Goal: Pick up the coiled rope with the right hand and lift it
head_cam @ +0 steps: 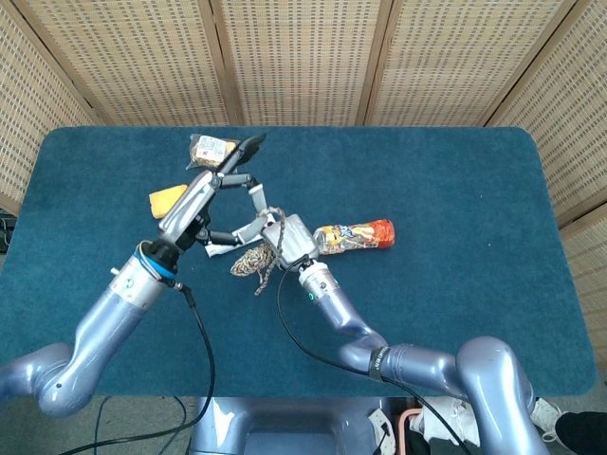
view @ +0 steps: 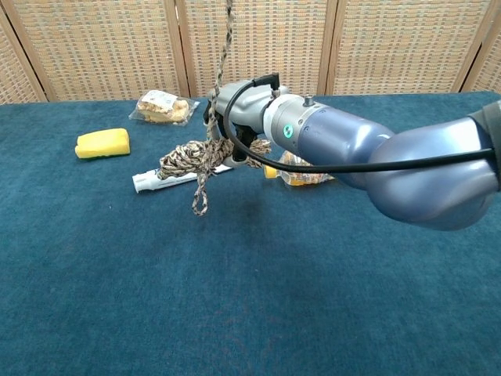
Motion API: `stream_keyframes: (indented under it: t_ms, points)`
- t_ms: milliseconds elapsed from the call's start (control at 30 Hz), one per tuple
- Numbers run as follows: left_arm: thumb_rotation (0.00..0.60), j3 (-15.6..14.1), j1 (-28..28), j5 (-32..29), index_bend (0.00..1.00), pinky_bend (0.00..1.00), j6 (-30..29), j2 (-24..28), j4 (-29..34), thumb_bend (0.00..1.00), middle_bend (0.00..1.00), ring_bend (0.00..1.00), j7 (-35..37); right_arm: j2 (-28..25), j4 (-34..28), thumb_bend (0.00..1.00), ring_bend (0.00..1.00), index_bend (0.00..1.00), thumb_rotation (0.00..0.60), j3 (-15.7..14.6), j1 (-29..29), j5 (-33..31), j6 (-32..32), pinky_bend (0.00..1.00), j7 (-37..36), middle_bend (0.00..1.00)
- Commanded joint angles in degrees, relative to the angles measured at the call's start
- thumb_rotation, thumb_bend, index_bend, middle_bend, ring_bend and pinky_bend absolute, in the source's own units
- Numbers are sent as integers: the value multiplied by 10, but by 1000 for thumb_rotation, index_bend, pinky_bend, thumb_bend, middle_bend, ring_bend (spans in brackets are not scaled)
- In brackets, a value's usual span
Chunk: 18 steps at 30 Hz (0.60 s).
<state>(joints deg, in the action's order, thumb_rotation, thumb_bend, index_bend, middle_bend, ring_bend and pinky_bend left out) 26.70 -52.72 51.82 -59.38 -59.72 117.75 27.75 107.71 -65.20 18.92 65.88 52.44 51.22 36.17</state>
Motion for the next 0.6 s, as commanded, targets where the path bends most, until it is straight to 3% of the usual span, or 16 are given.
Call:
stream_keyframes:
  t_ms: [33,333,400,600]
  points:
    - [600,24,-35,-69,731,0,-9,-58,-92,622,0,0,-27,-29,-27,754,731,685,600,-11,-15,50,-6,866,-57,811]
    - [600,-4,-29,-61,731,0,29,-130,-287,638,0,0,-18,-99,-101,753,731,685,600,-4,-54,102,-2,869,-178,811]
    - [600,-15,-23,-52,731,0,45,-153,-350,641,0,0,-8,-123,-132,753,731,685,600,10,-65,90,-9,869,-215,811]
    - [600,-32,-2,-20,733,0,82,-204,-447,657,0,0,44,-170,-187,753,731,685,600,44,-78,43,-15,869,-248,811]
